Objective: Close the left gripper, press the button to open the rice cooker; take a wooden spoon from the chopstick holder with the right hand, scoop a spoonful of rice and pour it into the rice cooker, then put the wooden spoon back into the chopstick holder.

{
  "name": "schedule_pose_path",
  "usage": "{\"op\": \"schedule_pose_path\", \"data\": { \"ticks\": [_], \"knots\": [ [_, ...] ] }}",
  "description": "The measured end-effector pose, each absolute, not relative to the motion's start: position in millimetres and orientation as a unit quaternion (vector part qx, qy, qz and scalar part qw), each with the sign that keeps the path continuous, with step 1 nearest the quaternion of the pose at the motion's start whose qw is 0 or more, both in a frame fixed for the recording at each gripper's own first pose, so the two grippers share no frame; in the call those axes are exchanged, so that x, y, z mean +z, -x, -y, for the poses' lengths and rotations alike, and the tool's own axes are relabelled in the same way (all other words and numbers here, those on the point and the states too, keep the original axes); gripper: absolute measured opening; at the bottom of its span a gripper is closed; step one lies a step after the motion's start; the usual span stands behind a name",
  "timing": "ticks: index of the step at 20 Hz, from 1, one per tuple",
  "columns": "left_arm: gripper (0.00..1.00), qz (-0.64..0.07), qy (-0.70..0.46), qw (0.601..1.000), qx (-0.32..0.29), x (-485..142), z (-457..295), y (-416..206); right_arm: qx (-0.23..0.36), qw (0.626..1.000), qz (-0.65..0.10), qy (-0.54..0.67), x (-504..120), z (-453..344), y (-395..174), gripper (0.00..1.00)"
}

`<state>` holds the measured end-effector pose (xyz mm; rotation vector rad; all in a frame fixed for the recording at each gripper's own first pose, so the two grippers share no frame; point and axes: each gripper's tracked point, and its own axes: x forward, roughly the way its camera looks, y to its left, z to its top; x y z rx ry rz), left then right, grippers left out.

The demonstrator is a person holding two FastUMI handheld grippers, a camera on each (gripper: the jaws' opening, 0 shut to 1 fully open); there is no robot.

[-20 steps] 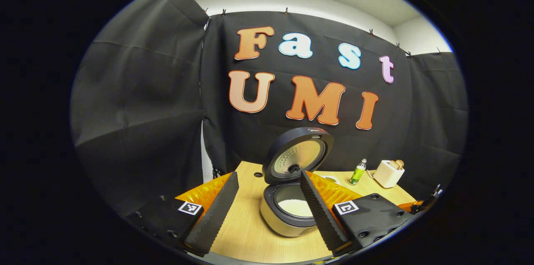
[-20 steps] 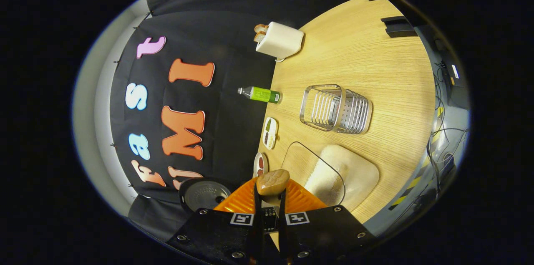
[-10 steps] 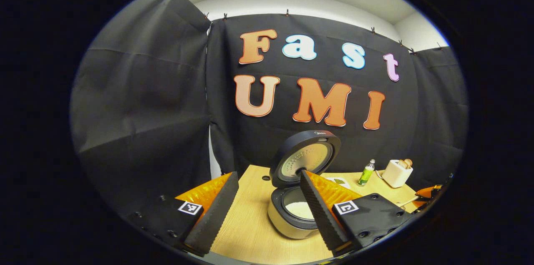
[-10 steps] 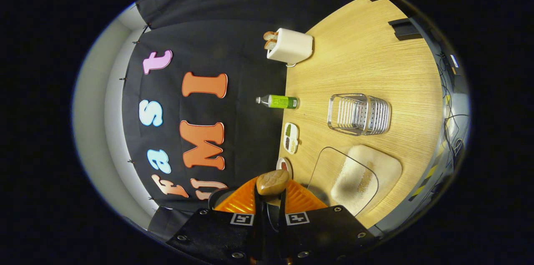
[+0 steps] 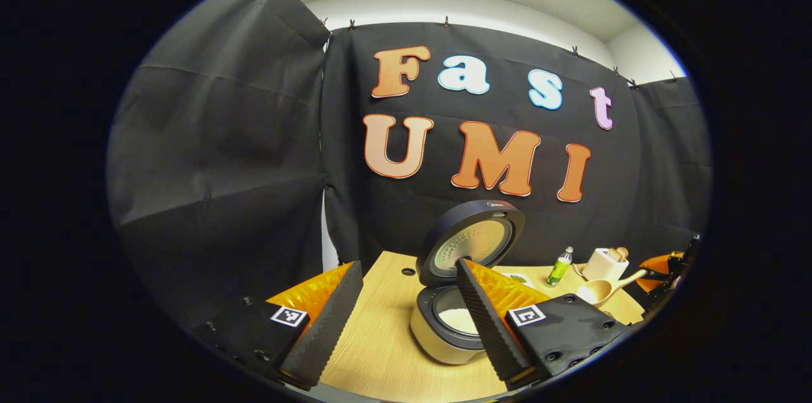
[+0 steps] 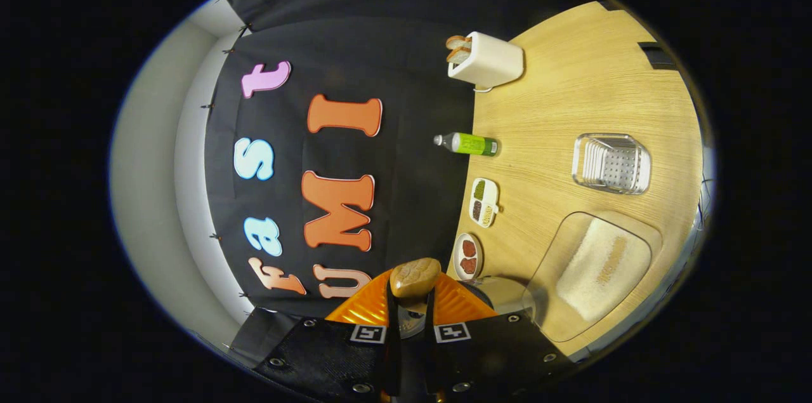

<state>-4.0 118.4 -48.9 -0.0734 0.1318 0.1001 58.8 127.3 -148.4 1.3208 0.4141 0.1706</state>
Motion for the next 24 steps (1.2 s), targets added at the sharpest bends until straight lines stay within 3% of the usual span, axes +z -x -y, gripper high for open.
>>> {"op": "schedule_pose_path", "data": {
  "ticks": [5,11,16,24],
  "knots": [
    [0.98,-0.061,0.026,0.995,0.068,-49.3,-135.8,11.6,0.122,0.768,-0.203,-0.595,-124.6,-179.6,-82.7,0.13],
    [1.00,-0.064,0.023,0.994,0.083,-50.2,-154.6,22.4,0.163,0.797,-0.210,-0.542,-110.1,-245.9,-105.1,0.13],
    [1.00,-0.066,0.011,0.992,0.104,-49.1,-174.3,27.7,0.161,0.846,-0.208,-0.463,-116.5,-271.4,-116.6,0.13],
    [0.98,-0.069,0.018,0.990,0.121,-51.6,-194.5,30.4,0.170,0.881,-0.189,-0.399,-112.8,-290.5,-123.0,0.13]
  ]
}}
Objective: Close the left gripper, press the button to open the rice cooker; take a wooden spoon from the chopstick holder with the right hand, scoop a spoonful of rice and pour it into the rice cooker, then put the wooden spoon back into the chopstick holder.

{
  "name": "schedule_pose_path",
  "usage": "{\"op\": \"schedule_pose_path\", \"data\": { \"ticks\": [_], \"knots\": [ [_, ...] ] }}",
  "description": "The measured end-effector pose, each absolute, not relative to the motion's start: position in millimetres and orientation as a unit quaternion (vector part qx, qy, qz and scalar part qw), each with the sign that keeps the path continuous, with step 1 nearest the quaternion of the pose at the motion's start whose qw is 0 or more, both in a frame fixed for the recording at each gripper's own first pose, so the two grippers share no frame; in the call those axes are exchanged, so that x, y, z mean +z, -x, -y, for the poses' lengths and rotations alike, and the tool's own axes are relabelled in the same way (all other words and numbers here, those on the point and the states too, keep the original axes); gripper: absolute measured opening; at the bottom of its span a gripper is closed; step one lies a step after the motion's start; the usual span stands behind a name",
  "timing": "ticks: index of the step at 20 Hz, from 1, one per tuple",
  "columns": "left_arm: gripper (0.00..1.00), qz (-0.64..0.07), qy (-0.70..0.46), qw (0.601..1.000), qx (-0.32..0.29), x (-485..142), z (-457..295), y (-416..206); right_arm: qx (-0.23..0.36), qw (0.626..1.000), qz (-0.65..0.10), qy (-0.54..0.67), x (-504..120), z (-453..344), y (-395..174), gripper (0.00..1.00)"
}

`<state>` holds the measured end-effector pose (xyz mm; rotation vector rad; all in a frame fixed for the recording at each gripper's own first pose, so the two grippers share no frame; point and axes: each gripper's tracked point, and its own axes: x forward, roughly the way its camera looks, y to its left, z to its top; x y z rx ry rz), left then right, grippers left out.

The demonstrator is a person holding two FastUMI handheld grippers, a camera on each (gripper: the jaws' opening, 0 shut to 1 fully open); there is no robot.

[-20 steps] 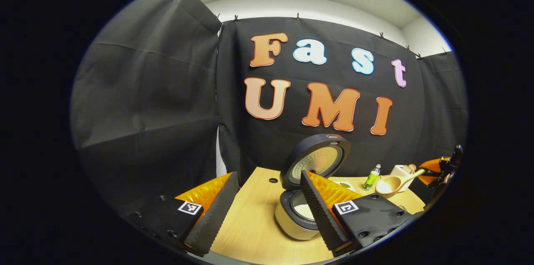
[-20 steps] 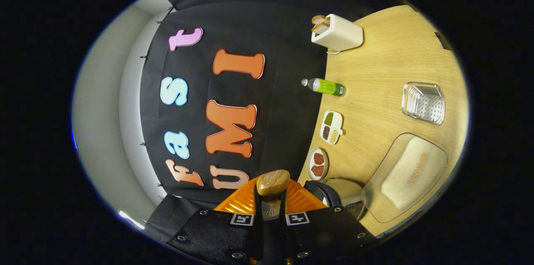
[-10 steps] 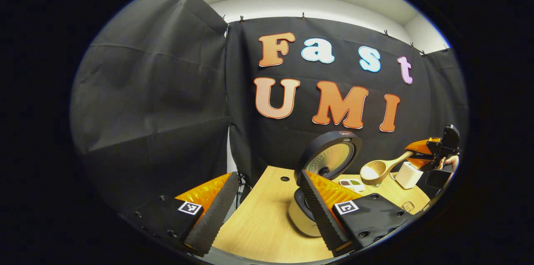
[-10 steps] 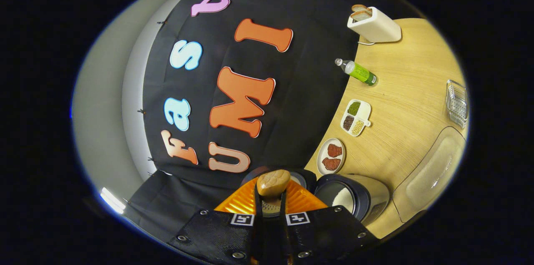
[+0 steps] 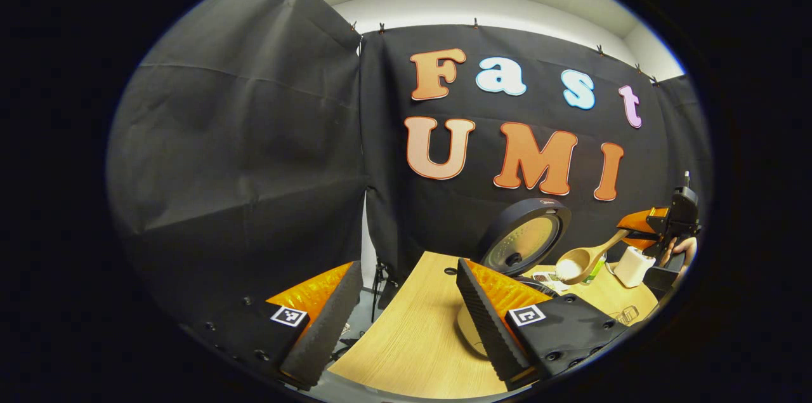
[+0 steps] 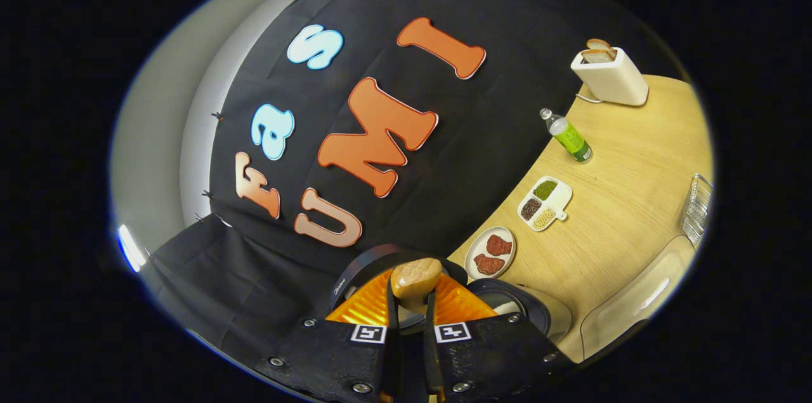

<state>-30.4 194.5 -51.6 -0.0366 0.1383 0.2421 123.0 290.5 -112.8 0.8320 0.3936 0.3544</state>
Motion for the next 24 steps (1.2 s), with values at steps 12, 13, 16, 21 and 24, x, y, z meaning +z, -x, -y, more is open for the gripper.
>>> {"op": "schedule_pose_path", "data": {
  "ticks": [12,13,16,21,24],
  "knots": [
    [0.98,-0.077,0.020,0.989,0.123,-56.4,-203.8,28.5,0.170,0.931,-0.153,-0.283,-113.4,-301.7,-128.0,0.13],
    [0.98,-0.078,0.021,0.989,0.124,-57.2,-204.9,29.1,0.172,0.936,-0.149,-0.270,-113.1,-303.6,-128.5,0.13],
    [0.98,-0.080,0.021,0.988,0.127,-58.6,-206.1,27.9,0.180,0.945,-0.139,-0.234,-113.6,-308.9,-128.1,0.13],
    [0.98,-0.081,0.019,0.988,0.129,-58.1,-207.2,26.6,0.201,0.953,-0.122,-0.189,-108.2,-321.6,-124.2,0.13],
    [0.98,-0.082,0.019,0.988,0.127,-58.0,-205.5,27.5,0.215,0.956,-0.112,-0.164,-105.9,-328.3,-118.9,0.13]
  ]
}}
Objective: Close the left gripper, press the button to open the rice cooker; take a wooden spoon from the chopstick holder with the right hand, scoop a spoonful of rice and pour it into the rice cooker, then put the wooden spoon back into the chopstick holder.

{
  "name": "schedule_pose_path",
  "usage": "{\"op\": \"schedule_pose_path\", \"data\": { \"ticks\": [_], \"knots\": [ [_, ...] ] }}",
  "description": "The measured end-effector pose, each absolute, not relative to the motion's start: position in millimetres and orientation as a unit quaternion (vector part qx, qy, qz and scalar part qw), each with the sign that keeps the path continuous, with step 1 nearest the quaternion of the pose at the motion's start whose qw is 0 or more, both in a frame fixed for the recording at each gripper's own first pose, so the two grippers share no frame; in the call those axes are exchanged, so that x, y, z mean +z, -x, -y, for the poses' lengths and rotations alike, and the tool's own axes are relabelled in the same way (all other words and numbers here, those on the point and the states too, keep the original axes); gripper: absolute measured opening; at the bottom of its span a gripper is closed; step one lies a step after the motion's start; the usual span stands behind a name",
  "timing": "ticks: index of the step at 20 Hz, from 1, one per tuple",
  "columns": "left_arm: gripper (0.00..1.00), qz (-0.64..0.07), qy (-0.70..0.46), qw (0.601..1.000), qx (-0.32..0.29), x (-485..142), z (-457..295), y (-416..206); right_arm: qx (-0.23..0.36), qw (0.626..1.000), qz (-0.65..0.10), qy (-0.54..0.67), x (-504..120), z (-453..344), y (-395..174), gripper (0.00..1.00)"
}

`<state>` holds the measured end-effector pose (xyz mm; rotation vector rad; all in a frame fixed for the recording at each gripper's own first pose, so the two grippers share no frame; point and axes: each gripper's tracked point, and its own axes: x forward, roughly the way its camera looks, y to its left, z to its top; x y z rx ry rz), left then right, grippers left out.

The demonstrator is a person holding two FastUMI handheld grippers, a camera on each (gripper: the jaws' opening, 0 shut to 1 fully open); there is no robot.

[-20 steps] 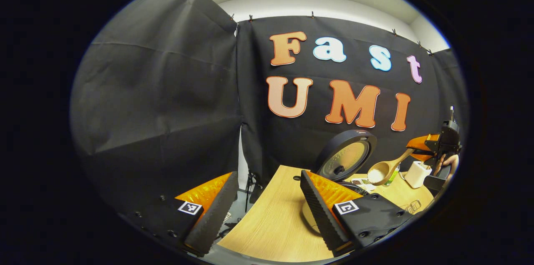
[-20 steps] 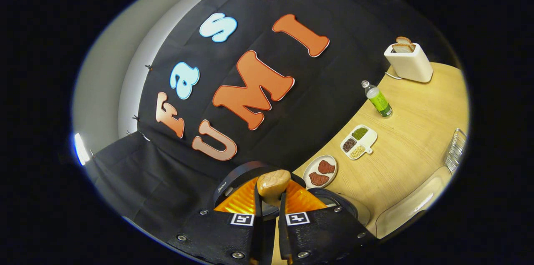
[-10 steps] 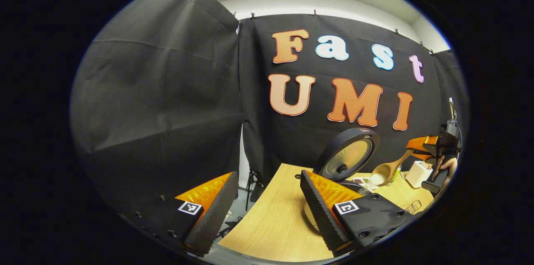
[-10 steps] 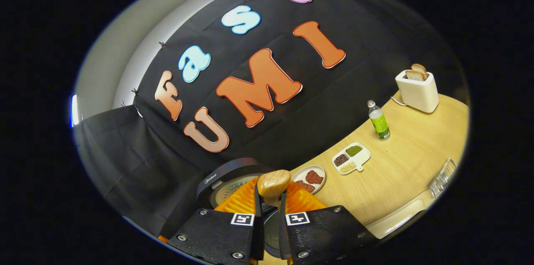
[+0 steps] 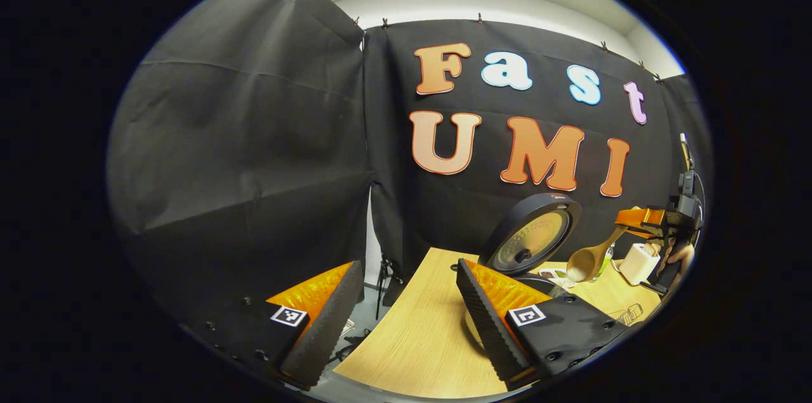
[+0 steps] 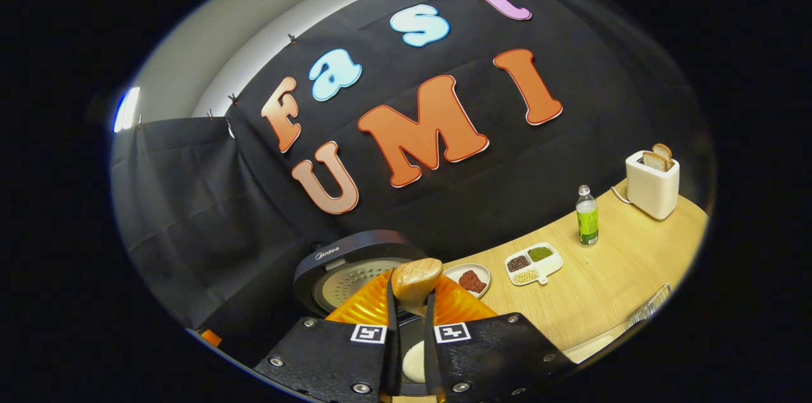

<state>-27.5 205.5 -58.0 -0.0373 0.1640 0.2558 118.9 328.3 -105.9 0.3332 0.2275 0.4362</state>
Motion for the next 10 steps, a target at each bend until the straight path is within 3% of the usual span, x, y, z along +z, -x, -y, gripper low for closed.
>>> {"op": "schedule_pose_path", "data": {
  "ticks": [10],
  "knots": [
    [0.98,-0.091,0.012,0.988,0.128,-61.7,-198.8,29.0,0.266,0.957,-0.084,-0.072,-105.9,-353.8,-104.1,0.13]
  ]
}}
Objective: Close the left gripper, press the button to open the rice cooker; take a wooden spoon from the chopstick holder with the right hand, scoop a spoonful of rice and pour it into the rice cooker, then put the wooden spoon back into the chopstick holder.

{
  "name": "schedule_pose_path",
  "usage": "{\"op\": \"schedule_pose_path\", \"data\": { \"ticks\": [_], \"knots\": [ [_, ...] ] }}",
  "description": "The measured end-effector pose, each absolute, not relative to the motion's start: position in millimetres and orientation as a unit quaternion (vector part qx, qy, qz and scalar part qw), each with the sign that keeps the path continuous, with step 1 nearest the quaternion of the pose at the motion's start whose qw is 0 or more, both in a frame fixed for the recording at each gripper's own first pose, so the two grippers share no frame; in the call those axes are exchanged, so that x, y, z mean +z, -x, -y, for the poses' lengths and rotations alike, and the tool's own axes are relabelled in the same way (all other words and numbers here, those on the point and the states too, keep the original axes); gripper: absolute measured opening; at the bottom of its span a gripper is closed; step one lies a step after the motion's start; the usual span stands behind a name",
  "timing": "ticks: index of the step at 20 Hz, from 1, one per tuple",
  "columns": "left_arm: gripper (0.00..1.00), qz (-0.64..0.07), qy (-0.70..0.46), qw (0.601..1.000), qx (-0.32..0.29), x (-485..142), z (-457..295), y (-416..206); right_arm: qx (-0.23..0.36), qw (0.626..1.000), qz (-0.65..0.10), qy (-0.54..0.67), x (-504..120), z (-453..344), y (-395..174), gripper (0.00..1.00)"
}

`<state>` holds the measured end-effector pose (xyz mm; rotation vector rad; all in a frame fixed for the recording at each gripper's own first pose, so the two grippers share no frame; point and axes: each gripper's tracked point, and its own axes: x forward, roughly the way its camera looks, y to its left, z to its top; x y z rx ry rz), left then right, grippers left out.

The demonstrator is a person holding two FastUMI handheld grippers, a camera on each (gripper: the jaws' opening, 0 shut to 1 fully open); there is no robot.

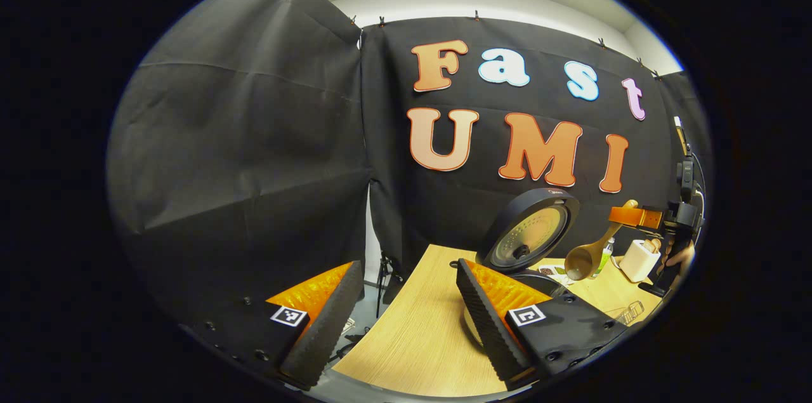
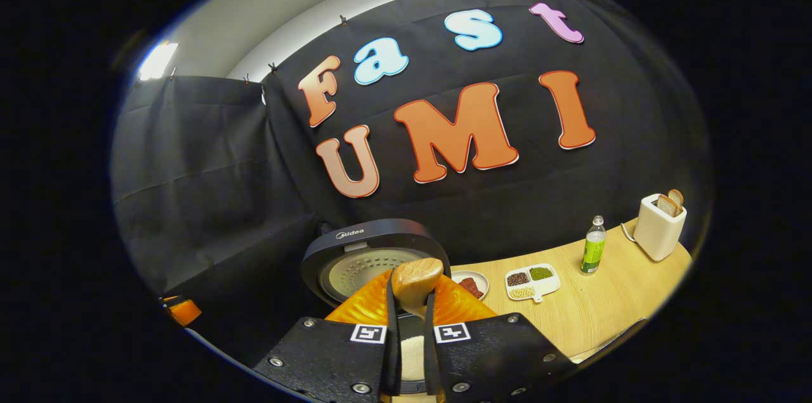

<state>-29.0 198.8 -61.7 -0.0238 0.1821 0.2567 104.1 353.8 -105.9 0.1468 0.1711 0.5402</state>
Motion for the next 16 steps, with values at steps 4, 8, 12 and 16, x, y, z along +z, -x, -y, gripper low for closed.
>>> {"op": "schedule_pose_path", "data": {
  "ticks": [4,8,12,16],
  "knots": [
    [0.98,-0.089,0.010,0.988,0.126,-59.9,-193.1,33.1,0.294,0.952,-0.075,-0.032,-110.5,-365.5,-88.8,0.13],
    [0.98,-0.088,0.016,0.988,0.122,-60.2,-189.1,36.6,0.301,0.951,-0.068,0.015,-123.1,-370.7,-85.7,0.13],
    [0.97,-0.076,0.046,0.991,0.105,-52.8,-181.0,40.8,0.309,0.948,-0.070,0.004,-125.9,-366.3,-81.2,0.13],
    [0.98,-0.065,0.064,0.990,0.107,-47.6,-182.4,41.9,0.294,0.953,-0.067,-0.018,-110.4,-338.3,-83.0,0.13]
  ]
}}
